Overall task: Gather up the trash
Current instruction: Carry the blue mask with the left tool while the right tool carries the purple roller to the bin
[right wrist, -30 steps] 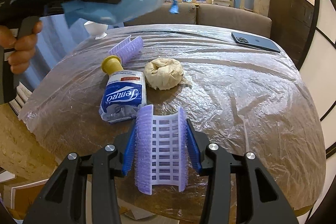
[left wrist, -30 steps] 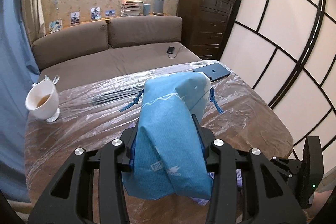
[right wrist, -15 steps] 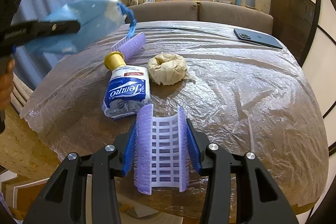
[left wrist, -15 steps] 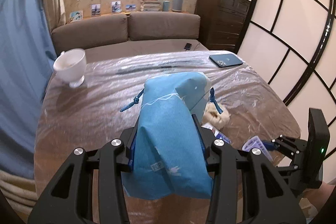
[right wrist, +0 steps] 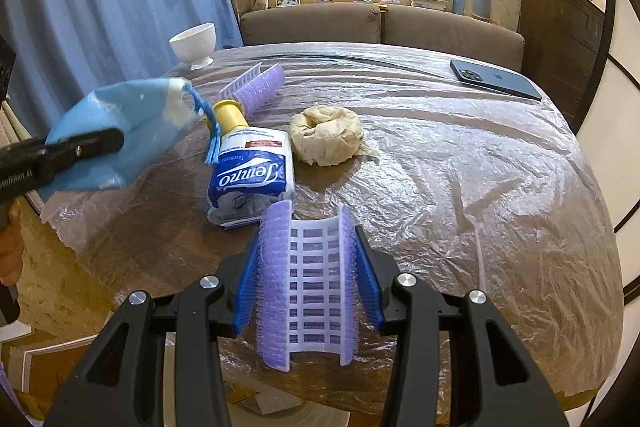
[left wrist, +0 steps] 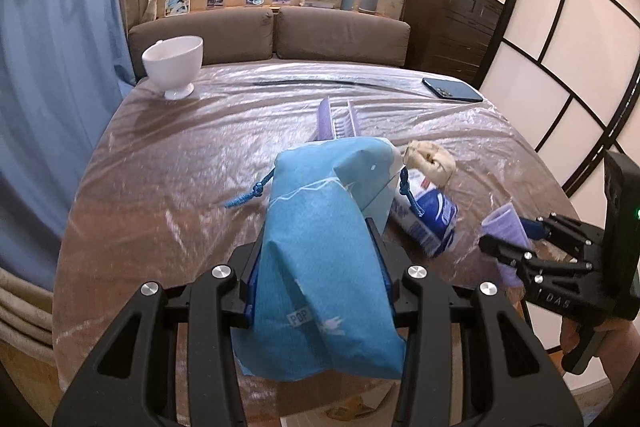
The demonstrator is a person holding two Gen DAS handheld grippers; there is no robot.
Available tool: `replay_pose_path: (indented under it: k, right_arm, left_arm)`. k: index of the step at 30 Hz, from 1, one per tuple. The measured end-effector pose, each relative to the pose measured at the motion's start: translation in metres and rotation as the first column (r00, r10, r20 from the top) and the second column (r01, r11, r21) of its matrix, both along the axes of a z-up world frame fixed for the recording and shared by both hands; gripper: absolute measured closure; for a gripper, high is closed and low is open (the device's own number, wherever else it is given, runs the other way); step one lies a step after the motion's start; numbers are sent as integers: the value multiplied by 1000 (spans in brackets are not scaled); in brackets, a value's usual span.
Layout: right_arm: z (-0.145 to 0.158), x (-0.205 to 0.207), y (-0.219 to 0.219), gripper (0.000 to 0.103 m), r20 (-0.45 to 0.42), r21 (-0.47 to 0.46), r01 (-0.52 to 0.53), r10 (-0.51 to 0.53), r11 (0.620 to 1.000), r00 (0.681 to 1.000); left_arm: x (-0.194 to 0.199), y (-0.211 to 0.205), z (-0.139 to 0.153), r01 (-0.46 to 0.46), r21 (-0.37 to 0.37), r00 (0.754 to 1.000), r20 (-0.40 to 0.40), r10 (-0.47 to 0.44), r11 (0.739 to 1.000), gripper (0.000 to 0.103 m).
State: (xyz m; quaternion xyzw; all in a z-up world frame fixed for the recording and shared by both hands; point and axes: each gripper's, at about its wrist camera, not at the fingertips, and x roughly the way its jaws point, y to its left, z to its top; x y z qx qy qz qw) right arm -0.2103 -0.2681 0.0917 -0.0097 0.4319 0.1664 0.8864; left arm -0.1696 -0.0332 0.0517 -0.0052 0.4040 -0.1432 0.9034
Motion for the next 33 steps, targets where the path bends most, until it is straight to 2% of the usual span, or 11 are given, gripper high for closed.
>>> replay_pose_path:
  k: [14, 23, 33]
  right_arm:
    - [2, -20, 3, 60, -24, 22, -21, 21, 1000, 999]
    - [-9, -18, 2, 60, -61, 20, 2, 0, 1000, 998]
    - [-10, -19, 4, 60, -48, -1, 16, -16, 1000, 999]
  left_arm:
    - [-30, 7, -10, 0, -24, 1000, -28, -1, 1000, 59]
    - [-36, 1, -16, -6, 19, 999, -33, 6, 1000, 59]
    - [-38, -4, -15, 3, 37, 1000, -21, -2, 999, 59]
